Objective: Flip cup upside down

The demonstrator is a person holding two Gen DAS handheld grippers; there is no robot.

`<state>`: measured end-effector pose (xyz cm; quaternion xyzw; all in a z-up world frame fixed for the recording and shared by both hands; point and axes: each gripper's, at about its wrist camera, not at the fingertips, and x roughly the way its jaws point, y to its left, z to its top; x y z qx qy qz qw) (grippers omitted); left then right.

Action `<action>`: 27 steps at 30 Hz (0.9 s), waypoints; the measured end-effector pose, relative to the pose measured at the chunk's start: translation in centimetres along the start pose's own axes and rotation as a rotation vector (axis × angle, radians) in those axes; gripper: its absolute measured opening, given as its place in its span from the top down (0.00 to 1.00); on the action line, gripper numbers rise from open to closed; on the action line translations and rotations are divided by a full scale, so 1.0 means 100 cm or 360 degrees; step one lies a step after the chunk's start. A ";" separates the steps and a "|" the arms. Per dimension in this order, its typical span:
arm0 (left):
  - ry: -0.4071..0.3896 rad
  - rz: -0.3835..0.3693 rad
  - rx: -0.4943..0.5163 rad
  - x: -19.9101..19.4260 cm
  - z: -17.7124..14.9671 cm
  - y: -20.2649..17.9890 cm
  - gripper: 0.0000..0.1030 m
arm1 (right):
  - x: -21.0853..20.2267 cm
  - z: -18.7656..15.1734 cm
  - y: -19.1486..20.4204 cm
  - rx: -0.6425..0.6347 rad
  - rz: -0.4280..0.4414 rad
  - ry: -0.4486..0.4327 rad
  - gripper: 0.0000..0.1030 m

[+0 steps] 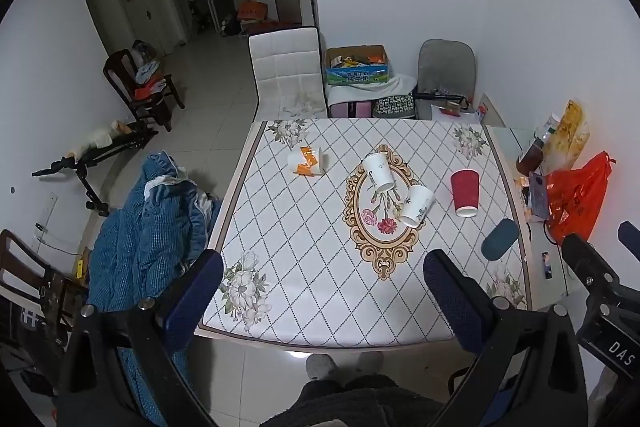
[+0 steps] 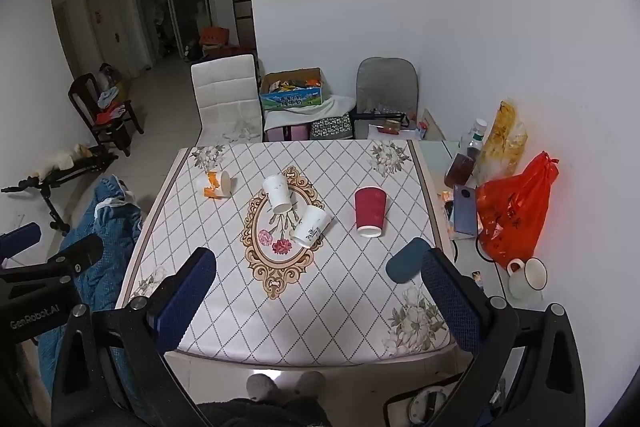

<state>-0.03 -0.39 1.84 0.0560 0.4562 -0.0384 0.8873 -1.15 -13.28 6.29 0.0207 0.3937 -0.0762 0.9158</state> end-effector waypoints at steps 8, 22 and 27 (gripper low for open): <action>-0.0005 0.0005 -0.0009 -0.001 0.002 0.000 0.00 | -0.003 0.002 -0.001 0.0002 0.0015 -0.0001 0.00; -0.0006 -0.0002 -0.0010 -0.002 0.004 0.001 0.00 | -0.002 0.005 0.003 -0.0010 0.0017 -0.0005 0.00; -0.0005 -0.0001 -0.0013 -0.002 0.005 0.001 0.00 | -0.002 0.004 0.003 -0.0010 0.0019 -0.0007 0.00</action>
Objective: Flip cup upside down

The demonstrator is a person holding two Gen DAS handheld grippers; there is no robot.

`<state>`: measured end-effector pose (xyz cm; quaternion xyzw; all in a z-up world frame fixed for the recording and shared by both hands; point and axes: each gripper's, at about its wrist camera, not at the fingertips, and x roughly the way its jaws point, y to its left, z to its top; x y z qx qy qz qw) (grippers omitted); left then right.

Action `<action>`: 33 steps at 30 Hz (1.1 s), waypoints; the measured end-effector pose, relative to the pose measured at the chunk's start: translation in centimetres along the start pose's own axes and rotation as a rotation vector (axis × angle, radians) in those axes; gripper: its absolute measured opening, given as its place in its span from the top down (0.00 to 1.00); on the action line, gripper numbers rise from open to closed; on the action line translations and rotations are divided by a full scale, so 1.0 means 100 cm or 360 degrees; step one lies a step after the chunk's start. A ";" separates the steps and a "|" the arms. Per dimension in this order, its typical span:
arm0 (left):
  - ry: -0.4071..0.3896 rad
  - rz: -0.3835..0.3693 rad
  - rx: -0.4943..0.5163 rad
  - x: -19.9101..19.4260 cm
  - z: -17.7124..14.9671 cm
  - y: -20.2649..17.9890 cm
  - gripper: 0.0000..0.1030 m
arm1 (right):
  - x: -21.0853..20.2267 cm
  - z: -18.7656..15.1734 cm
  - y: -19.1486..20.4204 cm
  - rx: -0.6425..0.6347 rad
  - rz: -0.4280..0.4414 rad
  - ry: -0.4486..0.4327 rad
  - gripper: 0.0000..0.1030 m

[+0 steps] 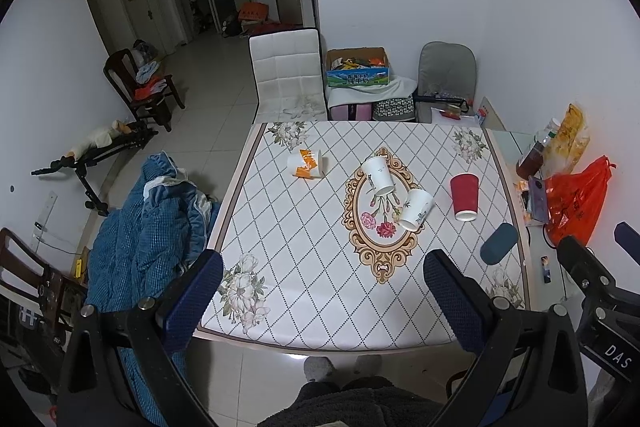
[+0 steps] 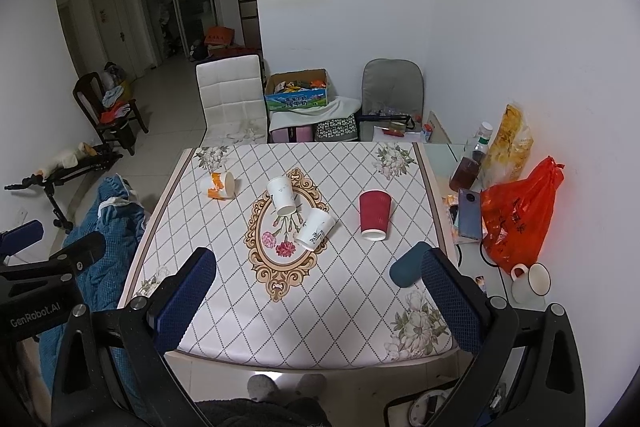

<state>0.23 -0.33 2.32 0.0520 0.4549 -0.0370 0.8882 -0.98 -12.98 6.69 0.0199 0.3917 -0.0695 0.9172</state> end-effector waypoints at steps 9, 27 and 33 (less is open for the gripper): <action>-0.0004 -0.0002 0.0002 0.000 -0.001 0.001 0.00 | 0.007 0.002 0.000 -0.0007 0.0014 0.0002 0.00; -0.0006 -0.0003 -0.0001 0.001 0.002 -0.004 0.00 | 0.008 0.004 -0.002 -0.0003 0.0014 0.0002 0.00; -0.0005 -0.0004 -0.0002 0.001 0.005 -0.008 0.00 | 0.008 0.004 -0.001 -0.0003 0.0013 -0.0001 0.00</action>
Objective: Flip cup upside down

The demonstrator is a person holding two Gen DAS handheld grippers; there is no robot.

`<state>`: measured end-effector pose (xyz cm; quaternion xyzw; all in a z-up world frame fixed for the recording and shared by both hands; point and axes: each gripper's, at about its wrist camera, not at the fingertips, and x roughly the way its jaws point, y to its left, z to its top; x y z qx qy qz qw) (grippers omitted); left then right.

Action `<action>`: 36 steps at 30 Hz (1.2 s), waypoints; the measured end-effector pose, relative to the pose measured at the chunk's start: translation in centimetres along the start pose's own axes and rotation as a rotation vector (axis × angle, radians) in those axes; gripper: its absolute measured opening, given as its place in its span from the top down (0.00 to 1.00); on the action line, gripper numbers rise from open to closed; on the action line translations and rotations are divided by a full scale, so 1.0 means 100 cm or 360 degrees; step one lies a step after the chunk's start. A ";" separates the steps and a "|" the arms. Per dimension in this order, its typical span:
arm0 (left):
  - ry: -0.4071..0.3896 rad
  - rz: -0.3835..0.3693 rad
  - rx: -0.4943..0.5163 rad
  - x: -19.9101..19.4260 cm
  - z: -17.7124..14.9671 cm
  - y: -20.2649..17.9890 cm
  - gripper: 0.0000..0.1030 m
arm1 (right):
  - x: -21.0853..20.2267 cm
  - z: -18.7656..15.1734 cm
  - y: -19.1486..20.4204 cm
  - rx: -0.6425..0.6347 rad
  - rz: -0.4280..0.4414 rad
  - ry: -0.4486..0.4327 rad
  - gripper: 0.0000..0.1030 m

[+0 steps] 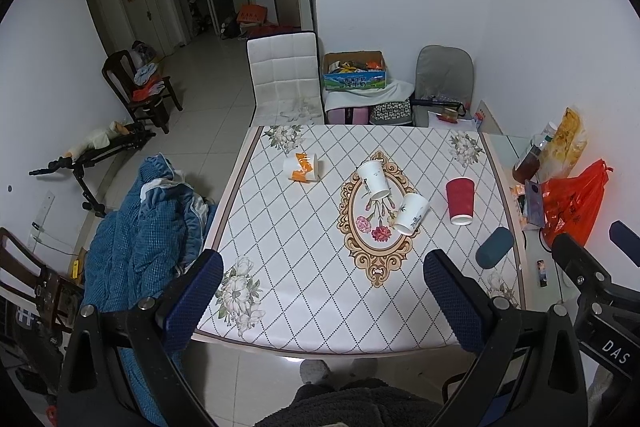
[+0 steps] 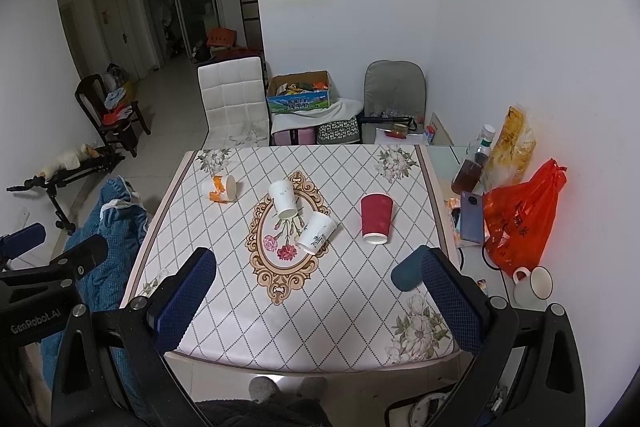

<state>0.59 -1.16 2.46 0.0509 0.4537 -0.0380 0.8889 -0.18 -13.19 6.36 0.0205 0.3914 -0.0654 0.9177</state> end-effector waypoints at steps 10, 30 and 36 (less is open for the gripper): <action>-0.0003 0.0001 -0.0007 -0.001 0.002 -0.002 0.00 | 0.002 0.006 0.000 0.0001 0.0018 0.0000 0.00; 0.0173 0.0293 -0.0193 0.102 -0.004 0.026 0.00 | 0.155 -0.024 0.018 -0.0103 0.0103 0.0371 0.00; 0.0273 0.0339 -0.0143 0.160 0.006 0.046 0.00 | 0.224 -0.052 0.037 -0.0127 0.0109 0.0557 0.00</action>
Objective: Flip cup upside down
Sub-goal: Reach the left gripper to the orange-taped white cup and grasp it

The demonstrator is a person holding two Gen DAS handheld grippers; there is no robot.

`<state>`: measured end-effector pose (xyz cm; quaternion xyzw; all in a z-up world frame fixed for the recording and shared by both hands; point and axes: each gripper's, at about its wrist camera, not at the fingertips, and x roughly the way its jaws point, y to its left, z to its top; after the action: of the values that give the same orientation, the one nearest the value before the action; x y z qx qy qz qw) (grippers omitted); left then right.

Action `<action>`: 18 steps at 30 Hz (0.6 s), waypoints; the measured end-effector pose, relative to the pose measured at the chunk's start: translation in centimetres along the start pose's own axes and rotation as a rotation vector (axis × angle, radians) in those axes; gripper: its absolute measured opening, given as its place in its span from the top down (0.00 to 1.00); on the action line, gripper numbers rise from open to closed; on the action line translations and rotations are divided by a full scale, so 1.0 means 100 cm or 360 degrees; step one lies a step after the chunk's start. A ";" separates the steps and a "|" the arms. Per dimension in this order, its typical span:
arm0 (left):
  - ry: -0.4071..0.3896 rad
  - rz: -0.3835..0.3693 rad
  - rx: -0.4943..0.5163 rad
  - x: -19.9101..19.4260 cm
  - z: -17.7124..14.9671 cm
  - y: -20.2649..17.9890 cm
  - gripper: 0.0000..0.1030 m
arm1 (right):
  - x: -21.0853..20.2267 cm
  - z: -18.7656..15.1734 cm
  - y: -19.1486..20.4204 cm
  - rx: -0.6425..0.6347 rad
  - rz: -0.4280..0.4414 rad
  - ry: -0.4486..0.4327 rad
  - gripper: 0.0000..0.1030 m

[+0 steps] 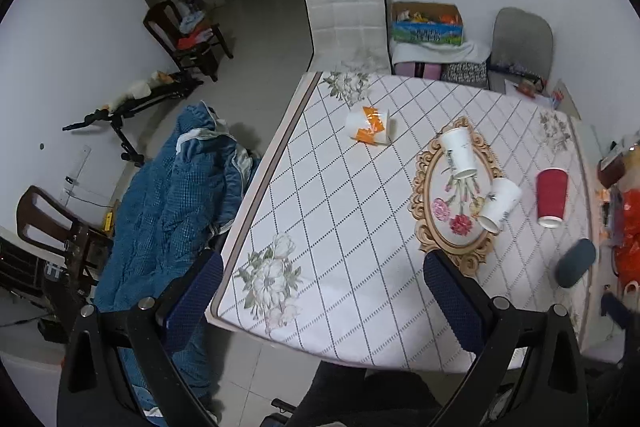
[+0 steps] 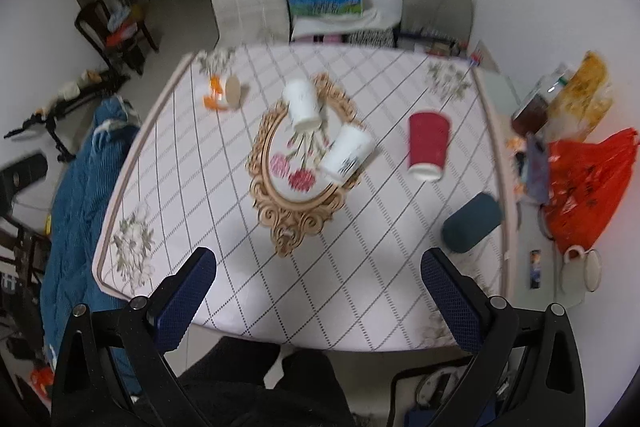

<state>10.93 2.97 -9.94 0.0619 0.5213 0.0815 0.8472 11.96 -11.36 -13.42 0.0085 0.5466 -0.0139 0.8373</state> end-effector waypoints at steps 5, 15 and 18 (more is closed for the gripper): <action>0.0110 0.0001 0.0091 0.054 0.030 0.004 0.00 | 0.052 0.002 0.020 0.0019 -0.0011 0.0132 0.00; 0.0378 -0.0016 0.0169 0.177 0.107 0.005 0.00 | 0.146 0.029 0.055 0.0085 -0.0056 0.0401 0.00; 0.0459 -0.0055 0.0171 0.213 0.129 0.001 0.00 | 0.179 0.035 0.062 0.0097 -0.0078 0.0490 0.00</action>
<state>31.90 7.08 -22.74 0.0859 0.6421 0.0471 0.7604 22.53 -5.47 -28.40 0.0227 0.6678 -0.0494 0.7424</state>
